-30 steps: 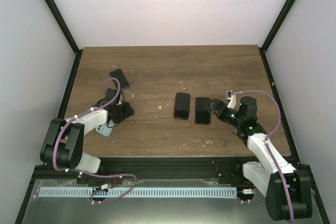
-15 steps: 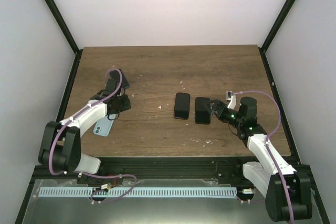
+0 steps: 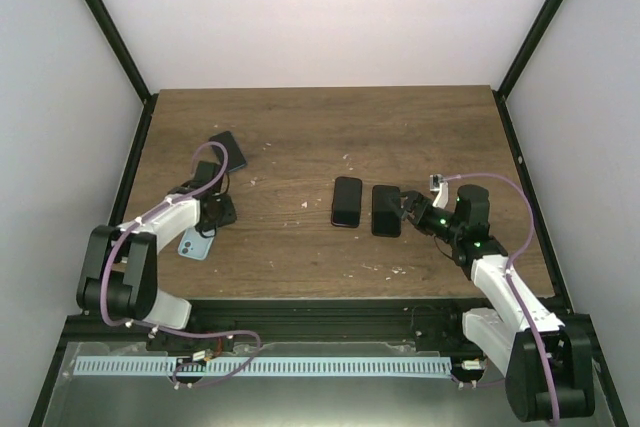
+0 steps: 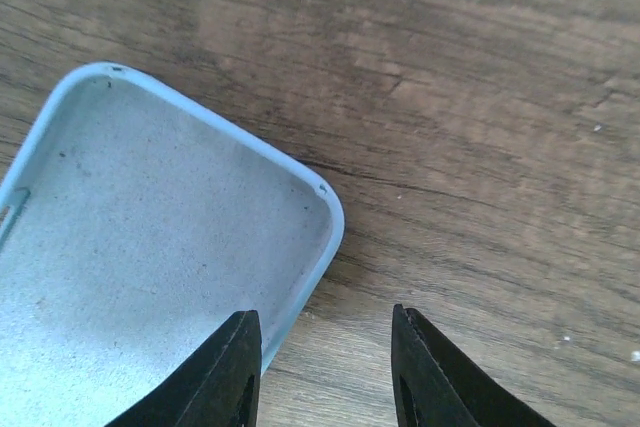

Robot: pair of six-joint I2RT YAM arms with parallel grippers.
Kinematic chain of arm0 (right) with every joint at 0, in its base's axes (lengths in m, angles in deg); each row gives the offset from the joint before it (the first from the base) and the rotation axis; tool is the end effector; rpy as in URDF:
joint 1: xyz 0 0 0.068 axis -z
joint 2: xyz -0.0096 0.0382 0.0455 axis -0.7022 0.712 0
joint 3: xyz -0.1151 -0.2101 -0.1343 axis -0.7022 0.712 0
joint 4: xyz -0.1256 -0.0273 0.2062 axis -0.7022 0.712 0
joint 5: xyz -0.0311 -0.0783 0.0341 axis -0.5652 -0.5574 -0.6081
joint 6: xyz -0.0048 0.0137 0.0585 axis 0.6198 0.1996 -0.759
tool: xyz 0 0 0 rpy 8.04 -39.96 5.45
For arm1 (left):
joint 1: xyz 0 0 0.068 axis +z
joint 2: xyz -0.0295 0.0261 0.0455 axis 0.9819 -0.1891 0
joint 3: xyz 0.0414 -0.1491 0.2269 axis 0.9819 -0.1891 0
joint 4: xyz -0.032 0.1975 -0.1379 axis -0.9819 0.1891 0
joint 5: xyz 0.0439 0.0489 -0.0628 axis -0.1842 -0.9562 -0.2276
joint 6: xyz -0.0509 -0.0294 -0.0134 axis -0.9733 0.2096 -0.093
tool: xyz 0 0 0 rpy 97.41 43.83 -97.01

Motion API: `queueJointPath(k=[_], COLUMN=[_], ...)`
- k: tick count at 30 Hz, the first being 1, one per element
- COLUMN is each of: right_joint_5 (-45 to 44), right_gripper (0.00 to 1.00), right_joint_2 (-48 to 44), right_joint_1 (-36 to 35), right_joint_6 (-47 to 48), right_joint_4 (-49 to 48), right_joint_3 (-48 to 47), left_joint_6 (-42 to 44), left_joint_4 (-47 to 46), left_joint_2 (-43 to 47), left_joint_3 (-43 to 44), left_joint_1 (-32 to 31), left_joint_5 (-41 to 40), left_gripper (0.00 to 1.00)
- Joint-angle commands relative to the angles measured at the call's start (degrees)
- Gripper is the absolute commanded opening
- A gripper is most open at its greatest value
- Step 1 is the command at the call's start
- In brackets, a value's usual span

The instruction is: Put the phone into the phone case

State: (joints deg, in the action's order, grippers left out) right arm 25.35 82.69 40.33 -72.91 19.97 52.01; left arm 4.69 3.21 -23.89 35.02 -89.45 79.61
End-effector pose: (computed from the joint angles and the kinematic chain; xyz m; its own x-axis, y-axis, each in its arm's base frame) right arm 0.1729 0.0431 0.2073 -0.7774 0.4423 -0.4473 -0.1733 0.5331 0.8281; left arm 0.2356 -0.0392 0.1675 -0.8895 -0.2841 -0.3580 -0.2712 0.9586 -0.0869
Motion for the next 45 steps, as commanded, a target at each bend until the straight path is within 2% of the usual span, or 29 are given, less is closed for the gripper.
queueJointPath(k=[1,9,21,26,31,39,45], right_joint_5=[0.11,0.28,0.48,0.59,0.92,1.55,1.53], right_gripper=[1.00,1.00,1.00,1.00,1.00,1.00,1.00], right_joint_2=[-1.35,-1.20,-1.25,-1.75,-1.74,-1.56,-2.36], right_joint_1=[0.40,0.41,0.41,0.41,0.39,0.41,0.37], right_joint_6=[0.51,0.76,1.18,1.05,0.31,1.92,-0.37], right_joint_4=[1.06,1.11,1.78,2.14,1.07,4.20,1.74], right_joint_3=[-0.70,-0.58,-1.11,-1.16,-0.79,-2.60,-0.85], left_joint_6=[1.29,1.36,2.12,1.38,-3.82,-9.47,-11.65], left_joint_4=[-0.69,0.23,0.70,1.74,-0.12,-1.61,-2.75], left_joint_2=[-1.96,-4.11,-3.61,-0.87,-0.50,-8.93,-16.13], left_joint_3=[0.60,1.91,2.15,4.24,7.79,15.61,19.51], left_joint_1=[0.59,1.91,1.42,-2.20,-8.28,-15.86,-18.22], left_joint_5=[-0.37,-0.13,0.42,3.47,8.93,7.78,8.36], left_gripper=[0.38,0.35,0.00,0.00,0.00,0.00,0.00])
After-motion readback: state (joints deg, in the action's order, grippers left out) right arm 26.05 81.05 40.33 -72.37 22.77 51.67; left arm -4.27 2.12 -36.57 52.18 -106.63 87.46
